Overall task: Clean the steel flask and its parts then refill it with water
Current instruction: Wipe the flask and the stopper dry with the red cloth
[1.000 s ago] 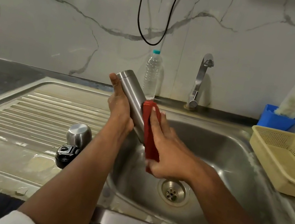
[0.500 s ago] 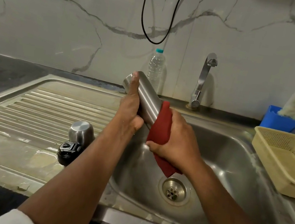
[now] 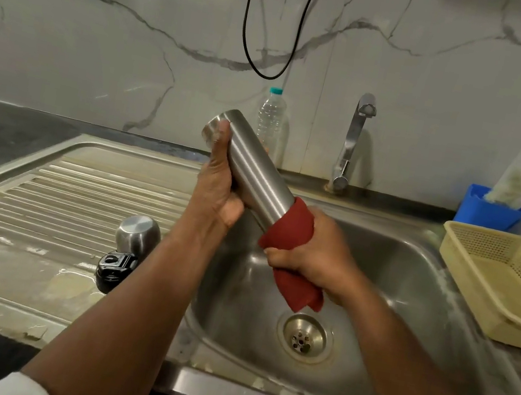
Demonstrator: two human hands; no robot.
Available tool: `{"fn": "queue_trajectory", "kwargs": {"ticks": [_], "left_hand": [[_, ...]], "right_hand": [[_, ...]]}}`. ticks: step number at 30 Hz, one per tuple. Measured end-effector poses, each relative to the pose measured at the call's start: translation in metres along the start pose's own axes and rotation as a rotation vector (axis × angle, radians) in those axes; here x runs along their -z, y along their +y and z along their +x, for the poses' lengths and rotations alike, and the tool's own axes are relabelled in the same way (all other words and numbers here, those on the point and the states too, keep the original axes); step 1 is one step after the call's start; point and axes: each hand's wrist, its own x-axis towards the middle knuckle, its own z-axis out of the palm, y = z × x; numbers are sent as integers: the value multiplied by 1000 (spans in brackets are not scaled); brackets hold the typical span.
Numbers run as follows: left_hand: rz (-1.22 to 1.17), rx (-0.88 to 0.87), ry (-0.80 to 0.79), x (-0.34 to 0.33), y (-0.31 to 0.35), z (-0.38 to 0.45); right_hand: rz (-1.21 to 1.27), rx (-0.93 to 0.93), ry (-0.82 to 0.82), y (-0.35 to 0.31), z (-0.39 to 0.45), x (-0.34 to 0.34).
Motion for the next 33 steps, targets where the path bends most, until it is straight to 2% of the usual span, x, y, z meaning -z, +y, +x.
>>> {"fn": "queue_trajectory", "kwargs": {"ticks": [2,4,6,8,10,12,16,18,20,21,23,26,28,30,31,33], "left_hand": [[44,12,179,-3,-8,0],[112,42,257,-6,-17,-1],[195,89,216,-13,-27,-4],[288,137,124,-22,-35,-10],[401,107,21,-27,-39,-14],[496,43,-109,-27,-37,-15],[466,108,-436,-18,-19,-19],[402,135,-532,-12,-11,-20],[381,143,-543,-6,-4,-18],[395,136,-493,-5,-1,-15],[485,75,-314,-8,1,-12],[628,-46,16,-19,-13,-14],[653,-86,245,-26,-28,-17],[694,-143,340,-30,-33,-20],[673,-149,335,-31,-31,-20],[605,-116,215,-30,-22,-20]], "right_hand": [[-427,65,207,-5,-4,-7],[-609,64,260,-8,-7,-11],[-576,79,276,-7,-8,-14],[-393,60,294,-7,-7,-16],[-151,28,259,-7,-3,-10],[191,-14,82,-3,0,7],[929,-244,-656,8,-6,38],[1041,-299,-845,10,-9,40],[982,-274,-872,6,-10,39],[895,-238,-800,1,-9,36],[597,-144,-470,-7,-6,26],[-187,-23,142,-14,-5,1],[-645,105,431,-12,-6,-16],[-758,213,564,-12,-5,-20],[-749,217,567,-13,-4,-18],[-570,124,425,-16,-2,-7]]}}
